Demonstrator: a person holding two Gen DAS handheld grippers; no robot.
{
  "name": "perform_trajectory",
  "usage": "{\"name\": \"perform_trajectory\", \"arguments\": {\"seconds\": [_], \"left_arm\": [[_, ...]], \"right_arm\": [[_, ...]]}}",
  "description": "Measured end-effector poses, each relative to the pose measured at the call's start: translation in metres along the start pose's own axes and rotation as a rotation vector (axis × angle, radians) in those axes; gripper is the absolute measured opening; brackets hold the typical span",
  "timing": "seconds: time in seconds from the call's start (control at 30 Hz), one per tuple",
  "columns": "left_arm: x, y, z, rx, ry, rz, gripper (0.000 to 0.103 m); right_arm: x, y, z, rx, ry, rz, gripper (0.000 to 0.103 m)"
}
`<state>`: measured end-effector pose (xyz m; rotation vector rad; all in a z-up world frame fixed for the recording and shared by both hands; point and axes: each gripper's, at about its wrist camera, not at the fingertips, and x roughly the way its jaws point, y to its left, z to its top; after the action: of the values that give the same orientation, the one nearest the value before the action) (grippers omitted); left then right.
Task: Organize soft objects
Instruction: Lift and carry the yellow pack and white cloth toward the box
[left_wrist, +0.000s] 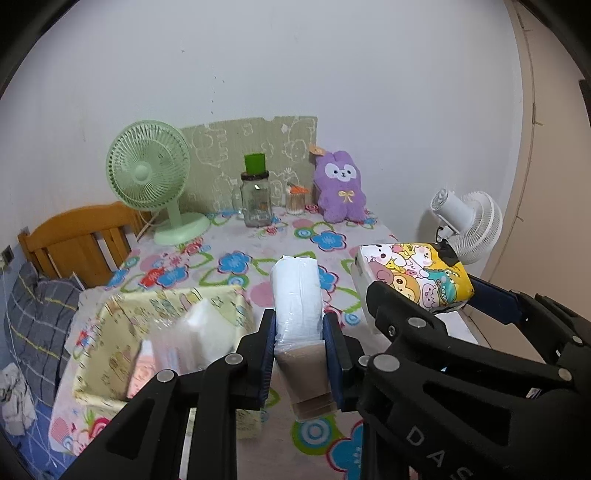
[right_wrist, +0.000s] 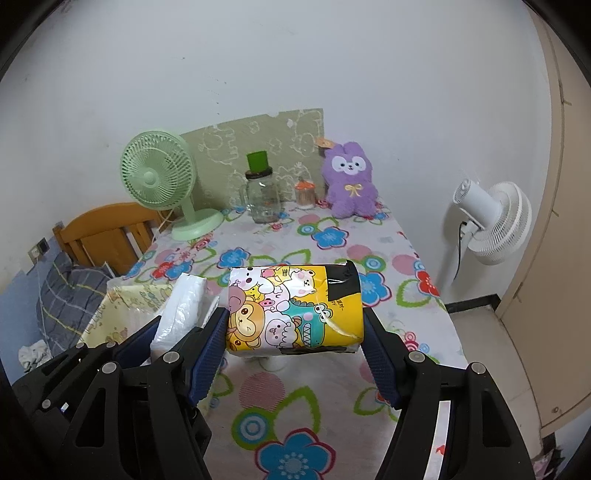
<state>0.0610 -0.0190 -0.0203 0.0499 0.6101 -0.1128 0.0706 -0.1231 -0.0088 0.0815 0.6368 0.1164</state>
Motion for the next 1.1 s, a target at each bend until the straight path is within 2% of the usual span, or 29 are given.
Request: {"name": "perform_trajectory", "arguments": {"seconds": [0.4, 1.1], "left_arm": [[-0.007, 0.035, 0.011, -0.001, -0.027, 0.010, 0.024], [0.010, 0.124, 0.001, -0.054, -0.001, 0.067, 0.024]], "right_arm": [[0.001, 0.036, 0.016, -0.021, -0.025, 0.026, 0.072], [0.044, 0.121, 0.017, -0.077, 0.008, 0.096, 0.072]]}}
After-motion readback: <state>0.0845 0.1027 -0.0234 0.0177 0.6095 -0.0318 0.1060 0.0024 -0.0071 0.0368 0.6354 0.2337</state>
